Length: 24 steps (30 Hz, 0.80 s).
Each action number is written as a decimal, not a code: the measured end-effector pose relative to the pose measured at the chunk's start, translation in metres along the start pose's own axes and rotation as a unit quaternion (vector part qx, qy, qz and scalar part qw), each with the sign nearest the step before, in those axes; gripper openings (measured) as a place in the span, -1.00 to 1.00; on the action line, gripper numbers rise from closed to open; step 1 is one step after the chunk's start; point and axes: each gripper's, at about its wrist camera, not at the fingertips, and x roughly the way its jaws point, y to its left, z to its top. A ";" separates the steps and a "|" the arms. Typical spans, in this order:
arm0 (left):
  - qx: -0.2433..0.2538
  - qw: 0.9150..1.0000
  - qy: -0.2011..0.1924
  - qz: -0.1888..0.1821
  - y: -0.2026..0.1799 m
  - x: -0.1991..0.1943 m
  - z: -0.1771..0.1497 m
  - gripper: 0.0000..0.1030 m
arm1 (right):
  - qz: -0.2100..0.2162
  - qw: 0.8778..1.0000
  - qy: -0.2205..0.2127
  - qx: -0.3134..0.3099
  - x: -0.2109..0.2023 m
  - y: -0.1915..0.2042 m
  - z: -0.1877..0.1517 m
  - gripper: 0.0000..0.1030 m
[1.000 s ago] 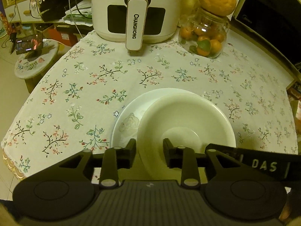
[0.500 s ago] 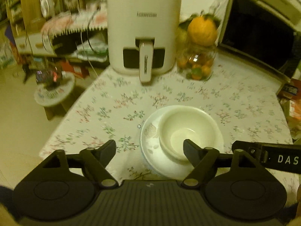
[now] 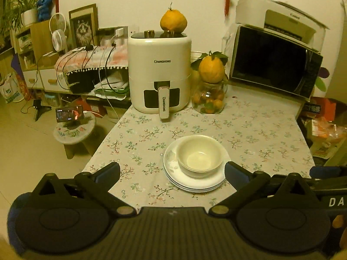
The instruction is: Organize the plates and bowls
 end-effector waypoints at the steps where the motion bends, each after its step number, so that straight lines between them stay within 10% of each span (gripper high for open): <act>1: 0.000 1.000 -0.002 -0.001 0.000 -0.002 0.001 1.00 | 0.000 1.000 -0.004 -0.003 -0.004 0.002 0.000 0.96; 24: -0.002 1.000 0.005 0.005 -0.007 -0.008 -0.005 1.00 | 0.008 1.000 -0.010 -0.010 -0.016 0.007 -0.005 0.96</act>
